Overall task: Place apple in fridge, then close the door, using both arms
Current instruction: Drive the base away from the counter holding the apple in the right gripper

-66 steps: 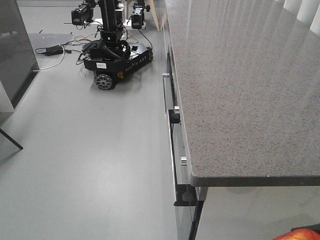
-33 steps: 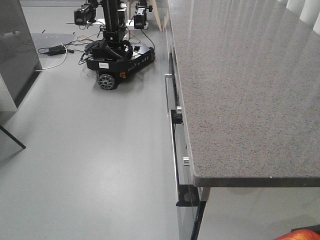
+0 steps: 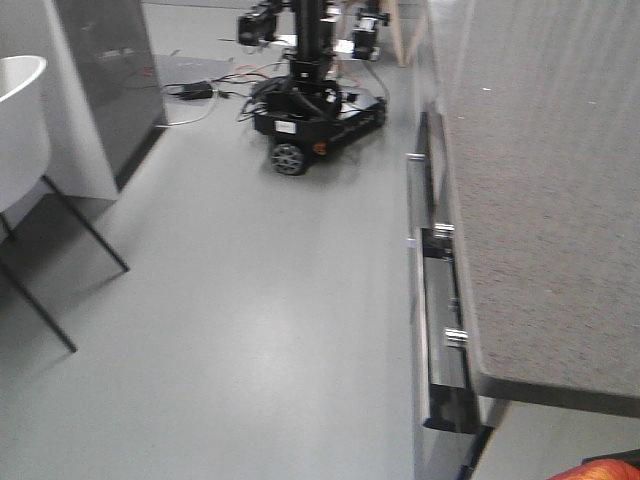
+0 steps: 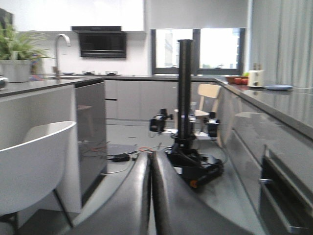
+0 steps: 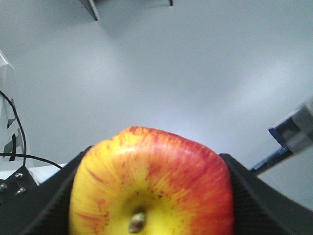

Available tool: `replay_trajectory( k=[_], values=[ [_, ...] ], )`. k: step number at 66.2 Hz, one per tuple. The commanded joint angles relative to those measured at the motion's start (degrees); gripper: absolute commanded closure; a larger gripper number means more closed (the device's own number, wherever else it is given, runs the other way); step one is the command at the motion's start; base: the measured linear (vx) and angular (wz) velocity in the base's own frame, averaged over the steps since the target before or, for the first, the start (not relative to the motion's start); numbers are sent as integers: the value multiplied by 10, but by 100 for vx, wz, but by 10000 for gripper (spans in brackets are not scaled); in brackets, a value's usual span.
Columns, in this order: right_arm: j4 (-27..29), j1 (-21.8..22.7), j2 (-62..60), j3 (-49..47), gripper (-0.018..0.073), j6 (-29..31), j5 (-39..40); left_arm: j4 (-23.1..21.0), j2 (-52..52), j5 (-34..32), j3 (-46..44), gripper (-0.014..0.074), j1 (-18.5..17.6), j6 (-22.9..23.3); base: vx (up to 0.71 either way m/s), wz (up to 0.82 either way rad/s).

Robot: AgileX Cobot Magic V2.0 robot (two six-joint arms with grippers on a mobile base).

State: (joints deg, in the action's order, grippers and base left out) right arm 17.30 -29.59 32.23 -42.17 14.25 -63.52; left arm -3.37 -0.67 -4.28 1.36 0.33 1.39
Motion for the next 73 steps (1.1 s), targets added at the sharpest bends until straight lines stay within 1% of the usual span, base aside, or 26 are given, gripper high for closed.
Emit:
replay_trajectory(
  k=[1, 32, 73],
  values=[
    [10, 1, 1, -14, 409, 5, 31, 0, -8, -42, 17, 602, -3, 6, 1, 48],
    [10, 1, 1, -14, 409, 5, 31, 0, -8, -42, 17, 602, -3, 6, 1, 44],
    [10, 1, 1, -14, 409, 5, 31, 0, -8, -42, 17, 602, -3, 6, 1, 31]
  ],
)
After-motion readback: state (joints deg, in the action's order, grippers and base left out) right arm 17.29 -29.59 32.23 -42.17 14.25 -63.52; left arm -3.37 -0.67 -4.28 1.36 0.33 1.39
